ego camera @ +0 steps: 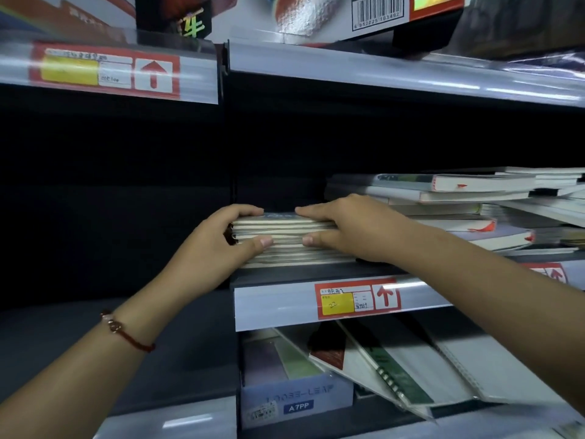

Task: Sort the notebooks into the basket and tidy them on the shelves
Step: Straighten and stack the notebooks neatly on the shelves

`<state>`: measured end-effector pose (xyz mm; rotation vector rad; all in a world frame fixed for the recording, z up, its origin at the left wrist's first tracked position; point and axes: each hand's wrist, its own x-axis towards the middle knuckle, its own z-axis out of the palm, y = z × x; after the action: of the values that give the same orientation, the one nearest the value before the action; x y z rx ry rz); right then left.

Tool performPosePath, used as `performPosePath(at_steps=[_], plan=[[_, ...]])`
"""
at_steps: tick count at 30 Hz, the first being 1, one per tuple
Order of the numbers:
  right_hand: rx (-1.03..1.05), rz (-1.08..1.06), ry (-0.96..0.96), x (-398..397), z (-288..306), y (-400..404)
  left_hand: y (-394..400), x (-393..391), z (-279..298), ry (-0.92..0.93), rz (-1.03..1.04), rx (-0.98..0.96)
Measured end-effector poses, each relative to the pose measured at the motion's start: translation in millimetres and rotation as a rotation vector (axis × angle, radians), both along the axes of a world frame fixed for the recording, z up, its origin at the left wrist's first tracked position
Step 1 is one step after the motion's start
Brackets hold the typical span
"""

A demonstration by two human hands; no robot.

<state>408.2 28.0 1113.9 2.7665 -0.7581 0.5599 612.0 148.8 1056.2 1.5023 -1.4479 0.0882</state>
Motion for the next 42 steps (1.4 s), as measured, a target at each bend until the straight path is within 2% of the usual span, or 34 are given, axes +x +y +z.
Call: performPosePath(at_steps=[8, 10, 12, 13, 15, 18, 22, 28, 30, 33, 35, 38, 42], plan=[[-0.012, 0.006, -0.064, 0, -5, -1, 0, -1, -5, 0.09, 0.02, -0.011], [-0.033, 0.002, -0.057, 1, -10, 0, -1, -8, -5, 0.338, -0.071, -0.002], [-0.01, 0.051, -0.071, 4, -15, 4, -4, -14, -2, 0.777, -0.295, -0.073], [0.009, 0.084, -0.088, 7, -18, 7, -6, -17, 3, 0.939, -0.39, -0.103], [0.013, 0.113, -0.122, 11, -22, 9, -10, -23, 11, 1.055, -0.422, -0.106], [0.002, 0.104, -0.161, 13, -24, 8, -16, -29, 13, 0.937, -0.273, -0.095], [0.028, 0.127, -0.144, 11, -24, 6, -17, -23, 10, 0.872, -0.306, -0.026], [-0.038, 0.104, -0.116, 11, -25, 10, -15, -21, 4, 0.738, -0.198, 0.048], [-0.039, 0.133, -0.116, 2, -24, 16, -12, -19, 6, 0.641, -0.102, 0.019], [-0.033, 0.21, -0.26, -32, -22, 34, 5, -38, 14, 0.316, 0.174, -0.189], [-0.062, 0.25, -0.388, -65, -23, 44, 15, -72, 19, 0.18, 0.119, -0.292], [-0.117, 0.277, -0.568, -112, -29, 37, 9, -124, 24, 0.078, -0.037, -0.194], [-0.135, 0.283, -0.745, -161, -33, 5, -29, -174, 29, 0.053, -0.087, -0.124]])
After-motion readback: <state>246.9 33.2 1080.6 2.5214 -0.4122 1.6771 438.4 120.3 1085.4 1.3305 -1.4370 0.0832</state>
